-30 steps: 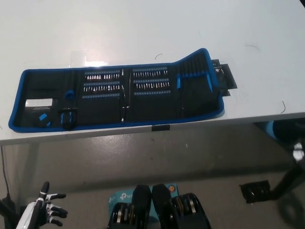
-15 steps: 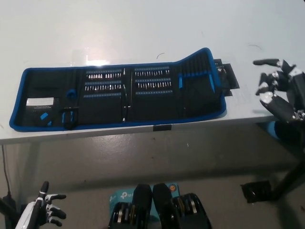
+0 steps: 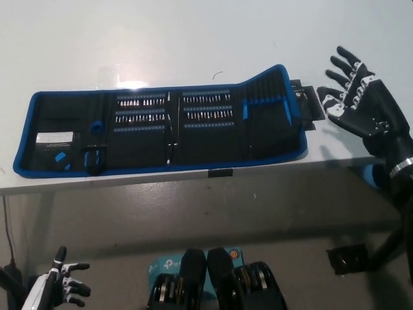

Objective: The robot uses its right hand to lift an edge of the toolkit kept in middle of the desk and make one fold in it

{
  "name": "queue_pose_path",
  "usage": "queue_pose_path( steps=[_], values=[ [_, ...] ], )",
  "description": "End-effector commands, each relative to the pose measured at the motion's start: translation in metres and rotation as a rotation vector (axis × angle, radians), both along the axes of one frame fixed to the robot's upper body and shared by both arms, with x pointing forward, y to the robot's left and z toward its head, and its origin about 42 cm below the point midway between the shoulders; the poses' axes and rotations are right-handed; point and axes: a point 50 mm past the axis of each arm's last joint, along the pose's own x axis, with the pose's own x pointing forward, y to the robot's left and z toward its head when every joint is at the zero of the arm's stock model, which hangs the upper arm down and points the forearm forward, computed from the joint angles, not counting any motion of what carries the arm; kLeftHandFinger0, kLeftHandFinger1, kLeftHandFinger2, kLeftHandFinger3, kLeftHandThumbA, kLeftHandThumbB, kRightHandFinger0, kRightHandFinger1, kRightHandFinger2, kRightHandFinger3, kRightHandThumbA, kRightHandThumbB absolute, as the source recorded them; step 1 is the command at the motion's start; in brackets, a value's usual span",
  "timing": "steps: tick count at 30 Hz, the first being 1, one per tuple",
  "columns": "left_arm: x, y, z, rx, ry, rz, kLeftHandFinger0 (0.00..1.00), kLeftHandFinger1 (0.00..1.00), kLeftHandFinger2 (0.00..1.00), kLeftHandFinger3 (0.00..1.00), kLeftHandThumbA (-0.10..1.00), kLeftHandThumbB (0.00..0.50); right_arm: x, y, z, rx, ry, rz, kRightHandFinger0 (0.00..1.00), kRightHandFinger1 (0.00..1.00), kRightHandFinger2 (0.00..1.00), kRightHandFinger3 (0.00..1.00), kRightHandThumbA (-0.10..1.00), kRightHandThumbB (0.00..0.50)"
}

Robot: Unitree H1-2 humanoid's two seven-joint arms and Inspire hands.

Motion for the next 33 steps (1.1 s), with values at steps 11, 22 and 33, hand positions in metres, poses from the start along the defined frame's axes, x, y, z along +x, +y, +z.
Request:
queue_pose_path(
  steps=[11,22,33],
  values=[
    [-0.001,0.000,0.006,0.003,-0.028,-0.001,0.43,0.45,0.38,0.63,1.00,0.500,0.026,0.004,-0.015,0.217,0.169,-0.061,1.00,1.00,1.00,1.00,0.97,0.244],
    [-0.002,-0.002,0.002,-0.016,-0.017,0.010,0.40,0.43,0.34,0.61,1.00,0.500,0.037,-0.011,-0.047,0.217,0.272,-0.163,1.00,1.00,1.00,1.00,0.93,0.252],
    [-0.002,-0.004,0.005,-0.005,-0.016,-0.002,0.42,0.45,0.37,0.61,1.00,0.500,0.051,0.006,-0.061,0.208,0.329,-0.195,1.00,1.00,1.00,1.00,0.84,0.259]
  ],
)
